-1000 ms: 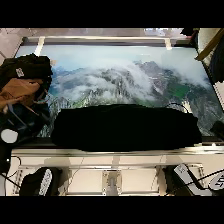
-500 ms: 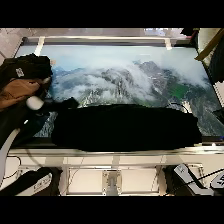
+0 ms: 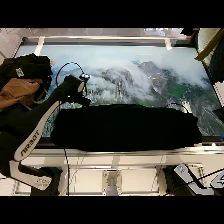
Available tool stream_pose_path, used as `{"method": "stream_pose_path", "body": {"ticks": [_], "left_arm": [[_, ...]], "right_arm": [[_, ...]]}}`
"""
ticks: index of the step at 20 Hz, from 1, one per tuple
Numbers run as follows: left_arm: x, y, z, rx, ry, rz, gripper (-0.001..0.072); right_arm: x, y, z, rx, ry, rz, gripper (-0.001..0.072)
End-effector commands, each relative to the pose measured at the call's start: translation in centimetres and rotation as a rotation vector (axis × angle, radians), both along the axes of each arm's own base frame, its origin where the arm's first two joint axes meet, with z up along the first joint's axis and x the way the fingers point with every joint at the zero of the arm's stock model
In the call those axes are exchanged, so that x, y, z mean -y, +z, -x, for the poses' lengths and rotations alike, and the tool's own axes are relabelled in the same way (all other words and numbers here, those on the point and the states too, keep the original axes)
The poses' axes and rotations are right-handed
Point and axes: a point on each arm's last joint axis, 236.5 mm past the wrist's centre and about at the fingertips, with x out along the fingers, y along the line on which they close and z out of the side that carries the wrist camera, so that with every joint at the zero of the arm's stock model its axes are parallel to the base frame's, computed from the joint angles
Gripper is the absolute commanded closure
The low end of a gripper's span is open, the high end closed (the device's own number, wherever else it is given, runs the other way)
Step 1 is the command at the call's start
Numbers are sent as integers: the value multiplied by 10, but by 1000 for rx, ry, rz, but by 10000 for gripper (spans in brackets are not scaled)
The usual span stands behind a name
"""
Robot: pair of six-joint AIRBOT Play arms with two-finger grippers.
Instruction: Fold the clothes and pants, and hang the long-sleeved shirts on hangers.
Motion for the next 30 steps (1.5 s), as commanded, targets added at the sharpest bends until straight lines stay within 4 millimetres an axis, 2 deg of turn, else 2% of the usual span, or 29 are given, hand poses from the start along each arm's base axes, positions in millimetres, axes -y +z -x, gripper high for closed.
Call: {"method": "stream_pose_path", "body": {"ticks": [1, 3, 4, 7, 12, 17, 20, 25, 30], "left_arm": [[-12, -1, 16, -67, 93, -93, -6], [-6, -2, 31, -122, 102, -86, -5], [-1, -3, 33, -123, 95, -73, -6], [12, -5, 29, -88, 95, -51, -6], [16, -5, 28, -73, 121, -41, -6], [27, -14, 12, 5, 194, 13, -5], [19, -18, 16, -19, 193, -28, -5], [-7, -10, 16, -21, 178, -140, -5], [-13, -13, 15, -27, 194, -139, -5]], "right_arm": [[8, 3, -3, 17, -5, 40, 349], [14, 4, -5, 26, -19, 61, 349], [17, 4, -5, 28, -24, 69, 349], [18, 4, -5, 26, -26, 74, 349], [18, 4, -5, 27, -27, 76, 349], [21, 5, -6, 32, -35, 86, 349], [24, 6, -7, 37, -27, 109, 350], [25, 6, -7, 36, -28, 115, 350], [25, 5, -5, 29, -26, 116, 350]]}}
